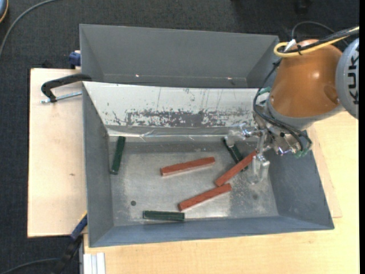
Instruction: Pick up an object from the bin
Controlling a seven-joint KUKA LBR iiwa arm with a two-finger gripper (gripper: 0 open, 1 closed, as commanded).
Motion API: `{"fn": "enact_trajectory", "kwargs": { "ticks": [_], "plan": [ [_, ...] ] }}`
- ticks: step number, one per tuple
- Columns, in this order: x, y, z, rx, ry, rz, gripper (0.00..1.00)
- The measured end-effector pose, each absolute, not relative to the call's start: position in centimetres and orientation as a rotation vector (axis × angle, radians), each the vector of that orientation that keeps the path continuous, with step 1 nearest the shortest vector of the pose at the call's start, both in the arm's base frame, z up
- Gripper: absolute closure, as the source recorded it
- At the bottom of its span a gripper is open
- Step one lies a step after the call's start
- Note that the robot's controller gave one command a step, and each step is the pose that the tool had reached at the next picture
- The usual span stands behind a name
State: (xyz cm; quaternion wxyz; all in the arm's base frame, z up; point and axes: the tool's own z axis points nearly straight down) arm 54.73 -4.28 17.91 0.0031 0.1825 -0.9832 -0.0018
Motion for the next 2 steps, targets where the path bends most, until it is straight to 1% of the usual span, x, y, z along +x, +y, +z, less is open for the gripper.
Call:
{"fn": "enact_trajectory", "kwargs": {
  "ticks": [1,2],
  "plan": [
    [55.80,-3.90,6.69,0.542,-3.088,-0.004,0.00],
    [56.04,-3.91,7.17,0.544,-3.097,-0.001,1.00]
  ]
}}
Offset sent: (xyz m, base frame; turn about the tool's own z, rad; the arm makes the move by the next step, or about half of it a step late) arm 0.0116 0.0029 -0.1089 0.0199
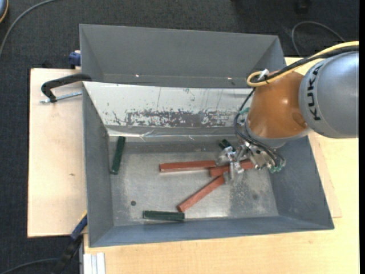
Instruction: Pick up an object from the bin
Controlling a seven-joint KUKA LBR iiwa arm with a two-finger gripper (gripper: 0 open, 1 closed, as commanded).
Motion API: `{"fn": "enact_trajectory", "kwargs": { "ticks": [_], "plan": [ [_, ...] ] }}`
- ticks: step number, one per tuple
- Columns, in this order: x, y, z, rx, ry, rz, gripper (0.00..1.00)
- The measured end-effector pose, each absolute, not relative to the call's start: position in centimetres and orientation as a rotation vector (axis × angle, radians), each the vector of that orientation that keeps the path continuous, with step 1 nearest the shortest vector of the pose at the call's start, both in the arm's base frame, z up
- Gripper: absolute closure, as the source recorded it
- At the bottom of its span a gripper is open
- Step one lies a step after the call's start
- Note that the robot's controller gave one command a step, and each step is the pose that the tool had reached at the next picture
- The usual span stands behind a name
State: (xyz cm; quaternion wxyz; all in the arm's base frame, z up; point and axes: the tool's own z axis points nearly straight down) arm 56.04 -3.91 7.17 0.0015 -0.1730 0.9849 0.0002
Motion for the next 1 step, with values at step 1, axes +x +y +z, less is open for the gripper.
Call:
{"fn": "enact_trajectory", "kwargs": {
  "ticks": [1],
  "plan": [
    [55.74,-6.91,22.46,-0.997,2.966,-0.008,1.00]
  ]
}}
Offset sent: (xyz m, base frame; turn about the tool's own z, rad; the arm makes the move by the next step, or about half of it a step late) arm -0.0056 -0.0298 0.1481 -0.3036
